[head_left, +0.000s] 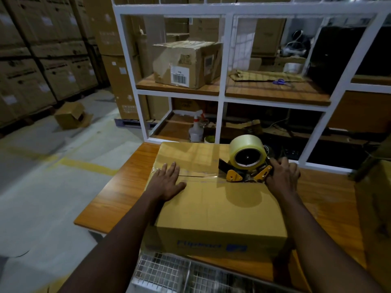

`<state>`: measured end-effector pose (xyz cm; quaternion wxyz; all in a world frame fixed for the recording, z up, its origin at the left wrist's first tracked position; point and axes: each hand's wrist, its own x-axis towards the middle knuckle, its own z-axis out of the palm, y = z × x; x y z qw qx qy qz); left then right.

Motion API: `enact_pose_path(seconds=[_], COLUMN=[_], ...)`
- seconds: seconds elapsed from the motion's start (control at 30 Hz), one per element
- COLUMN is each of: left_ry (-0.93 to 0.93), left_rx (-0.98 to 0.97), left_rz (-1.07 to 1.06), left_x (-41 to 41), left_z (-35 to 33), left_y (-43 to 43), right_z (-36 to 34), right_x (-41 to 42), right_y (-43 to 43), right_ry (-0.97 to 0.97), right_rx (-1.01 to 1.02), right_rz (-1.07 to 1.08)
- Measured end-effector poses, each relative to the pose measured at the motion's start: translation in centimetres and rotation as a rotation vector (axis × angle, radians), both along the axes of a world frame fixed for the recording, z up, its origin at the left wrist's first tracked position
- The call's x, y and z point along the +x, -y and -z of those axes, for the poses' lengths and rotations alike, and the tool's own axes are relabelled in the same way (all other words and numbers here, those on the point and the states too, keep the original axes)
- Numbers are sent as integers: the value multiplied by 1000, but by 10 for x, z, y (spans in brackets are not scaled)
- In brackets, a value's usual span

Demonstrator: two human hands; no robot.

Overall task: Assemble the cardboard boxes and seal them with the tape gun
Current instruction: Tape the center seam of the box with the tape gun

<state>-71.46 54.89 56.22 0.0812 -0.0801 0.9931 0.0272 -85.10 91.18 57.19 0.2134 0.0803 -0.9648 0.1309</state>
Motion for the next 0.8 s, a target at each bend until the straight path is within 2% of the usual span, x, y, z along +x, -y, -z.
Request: enact_pose_path(seconds=[0.2, 0.37, 0.53, 0.8], left_ry=[8, 46, 30, -23], left_rx=[-41, -62, -20, 31], left_rz=[36, -44, 158, 215], left_x=[3, 11, 5, -7], left_z=[-5, -7, -1, 5], left_y=[33, 76, 40, 44], right_z=[3, 6, 6, 8], right_x=[19, 48, 61, 64], right_y=[28, 84, 120, 134], right_ry=[42, 67, 37, 42], right_rx=[-57, -62, -61, -30], right_rz=[22, 48, 51, 91])
